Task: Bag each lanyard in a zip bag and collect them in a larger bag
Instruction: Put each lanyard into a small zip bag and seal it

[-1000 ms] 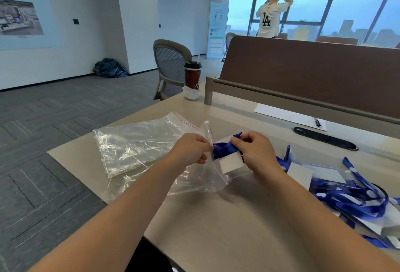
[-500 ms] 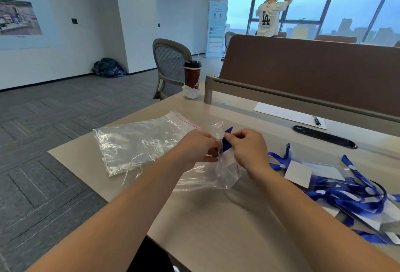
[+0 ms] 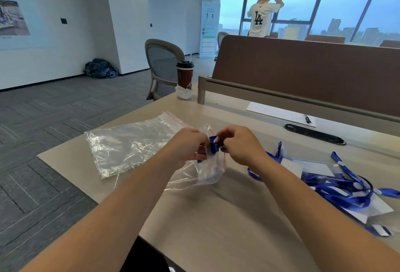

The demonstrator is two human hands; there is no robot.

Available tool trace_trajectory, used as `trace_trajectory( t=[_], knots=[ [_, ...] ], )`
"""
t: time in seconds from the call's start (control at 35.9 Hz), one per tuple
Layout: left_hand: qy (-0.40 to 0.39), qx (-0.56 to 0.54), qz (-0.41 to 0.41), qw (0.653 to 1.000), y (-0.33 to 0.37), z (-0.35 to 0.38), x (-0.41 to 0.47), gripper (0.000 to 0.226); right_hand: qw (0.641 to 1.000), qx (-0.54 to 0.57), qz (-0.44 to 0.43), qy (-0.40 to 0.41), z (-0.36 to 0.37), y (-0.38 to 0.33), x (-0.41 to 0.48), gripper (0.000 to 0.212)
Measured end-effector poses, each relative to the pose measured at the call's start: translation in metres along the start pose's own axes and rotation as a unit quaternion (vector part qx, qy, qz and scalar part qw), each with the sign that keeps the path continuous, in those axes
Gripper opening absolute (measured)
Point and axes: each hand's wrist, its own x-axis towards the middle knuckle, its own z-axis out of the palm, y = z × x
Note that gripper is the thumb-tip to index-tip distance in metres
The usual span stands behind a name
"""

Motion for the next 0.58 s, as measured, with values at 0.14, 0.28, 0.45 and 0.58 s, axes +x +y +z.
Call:
trace_trajectory(
  t=[0.14,0.28,0.45,0.58],
  knots=[
    [-0.007,0.008,-0.003,1.000,0.007,-0.001,-0.002,0.009,0.999,0.021,-0.007,0.027,-0.005,-0.001,0.001,0.035],
    [-0.005,0.027,-0.015,1.000,0.008,-0.002,-0.005,0.012,0.999,0.017,0.002,0.036,-0.006,-0.008,0.001,0.033],
    [0.013,0.032,-0.017,0.999,0.009,-0.004,-0.008,0.019,0.999,0.033,0.000,0.005,-0.006,-0.019,-0.003,0.030],
    [0.026,0.021,-0.037,0.999,0.011,-0.008,-0.010,0.017,0.999,-0.008,-0.029,-0.032,-0.006,-0.020,-0.009,0.028]
  ],
)
